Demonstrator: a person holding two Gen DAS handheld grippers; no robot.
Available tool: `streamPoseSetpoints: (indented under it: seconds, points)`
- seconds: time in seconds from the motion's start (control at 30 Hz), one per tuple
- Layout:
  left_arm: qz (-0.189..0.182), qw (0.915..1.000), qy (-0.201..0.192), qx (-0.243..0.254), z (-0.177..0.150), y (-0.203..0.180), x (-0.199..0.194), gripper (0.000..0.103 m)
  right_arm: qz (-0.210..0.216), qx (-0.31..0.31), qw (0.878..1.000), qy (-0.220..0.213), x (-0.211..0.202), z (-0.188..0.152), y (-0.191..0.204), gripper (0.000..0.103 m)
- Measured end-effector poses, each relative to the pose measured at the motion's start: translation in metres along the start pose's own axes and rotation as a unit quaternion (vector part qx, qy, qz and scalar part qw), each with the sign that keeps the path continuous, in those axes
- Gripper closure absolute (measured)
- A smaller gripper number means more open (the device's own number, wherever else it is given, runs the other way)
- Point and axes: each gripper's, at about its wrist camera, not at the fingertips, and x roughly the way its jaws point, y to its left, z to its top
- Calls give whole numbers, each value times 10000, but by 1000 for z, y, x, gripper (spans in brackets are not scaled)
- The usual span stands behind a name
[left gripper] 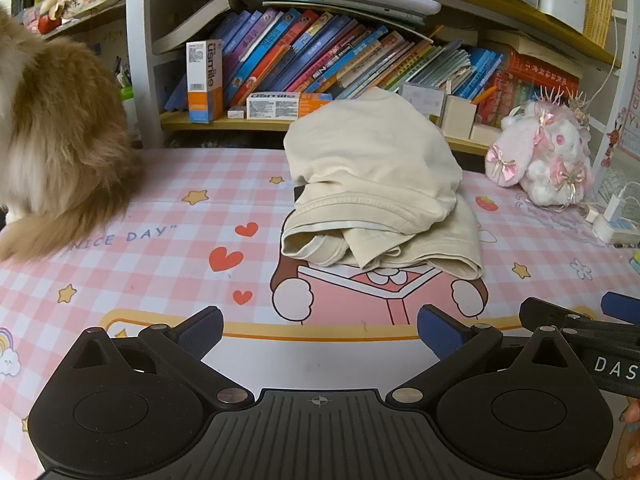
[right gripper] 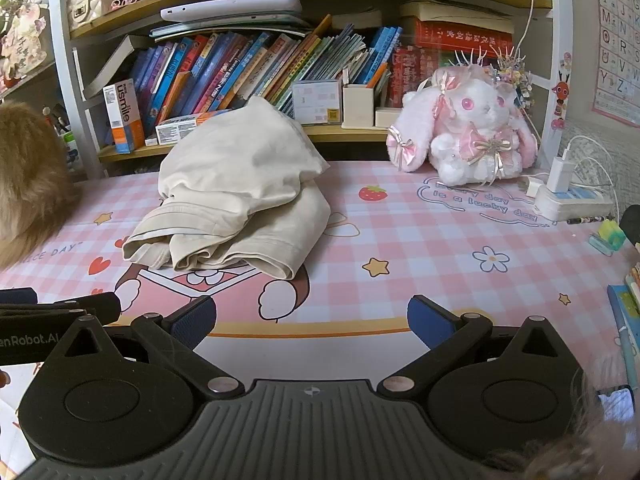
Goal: Fold clothes
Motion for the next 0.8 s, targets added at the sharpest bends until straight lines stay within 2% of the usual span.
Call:
streamPoseSetpoints:
  seconds: [0.33,0.8]
  points:
    - [-2,10000,20,-27,1,0,0,0,9,28,10000,17,1,0,-2,0]
    - [267,9995,28,172,3,-4,-6,0,137,94,9998,81,-4,-6,-2,0]
